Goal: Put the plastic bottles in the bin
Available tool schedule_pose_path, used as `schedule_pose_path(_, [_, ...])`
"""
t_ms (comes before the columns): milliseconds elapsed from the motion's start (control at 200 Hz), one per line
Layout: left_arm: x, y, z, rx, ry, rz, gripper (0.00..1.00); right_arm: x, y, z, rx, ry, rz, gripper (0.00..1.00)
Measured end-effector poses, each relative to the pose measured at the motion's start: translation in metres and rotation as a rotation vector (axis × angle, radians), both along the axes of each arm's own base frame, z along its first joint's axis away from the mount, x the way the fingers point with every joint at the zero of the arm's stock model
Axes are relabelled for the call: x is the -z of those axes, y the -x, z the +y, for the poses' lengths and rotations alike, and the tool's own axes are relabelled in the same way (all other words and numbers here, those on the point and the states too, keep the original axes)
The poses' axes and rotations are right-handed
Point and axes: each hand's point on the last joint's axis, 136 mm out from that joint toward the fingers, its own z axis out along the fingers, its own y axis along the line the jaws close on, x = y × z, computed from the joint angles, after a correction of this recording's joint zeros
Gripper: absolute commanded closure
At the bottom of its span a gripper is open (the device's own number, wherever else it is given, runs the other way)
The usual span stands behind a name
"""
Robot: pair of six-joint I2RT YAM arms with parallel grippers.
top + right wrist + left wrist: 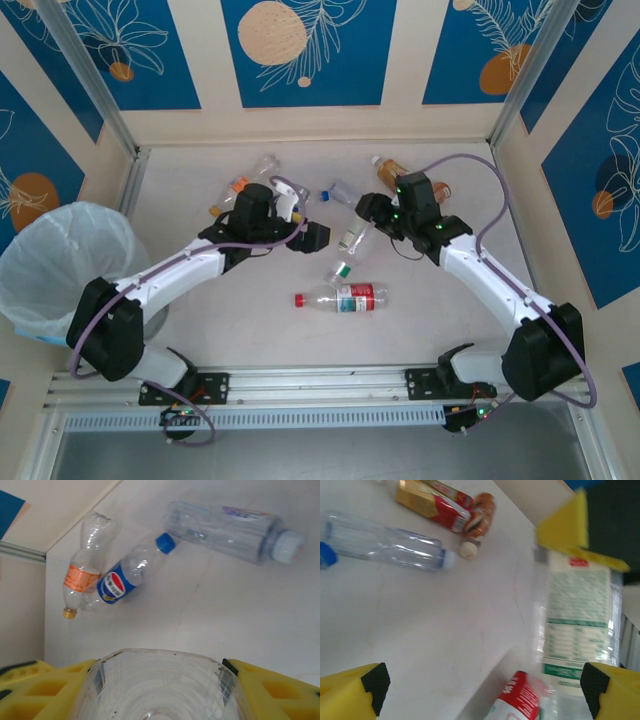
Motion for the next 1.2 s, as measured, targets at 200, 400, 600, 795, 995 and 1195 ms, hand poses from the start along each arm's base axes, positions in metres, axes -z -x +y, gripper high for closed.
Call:
schedule_pose_path(200, [-0.006,0.019,-0.019,0.109,-0.006,-0.044,0.01,-0.024,-0.015,0.020,-0.025,-0.028,-0.072,0.53])
schedule_pose_path(400, [-0.001,0.014,-0.026,0.132,-0.018,-0.030,0.01,-0.036,-0.014,0.038,-0.073,-0.044,-0.124,0.52])
schedule_pose_path(600, [-0.010,0.013,-0.035,0.169,0.010,-0.038,0.06,-0.040,-0.009,0.050,-0.118,-0.047,-0.141,0.52])
schedule_pose_path(795, [-0.012,0.018,-0.039,0.203,0.030,-0.031,0.12,-0.042,-0.008,0.053,-0.131,-0.059,-0.145,0.52])
schedule_pose_path(995, [-0.008,0.016,-0.039,0.204,0.020,-0.033,0.16,-0.043,-0.005,0.059,-0.140,-0.069,-0.142,0.51])
schedule_pose_path(1195, [-0.011,0.017,-0.040,0.218,0.017,-0.052,0.31,-0.045,-0.005,0.061,-0.141,-0.081,-0.146,0.48])
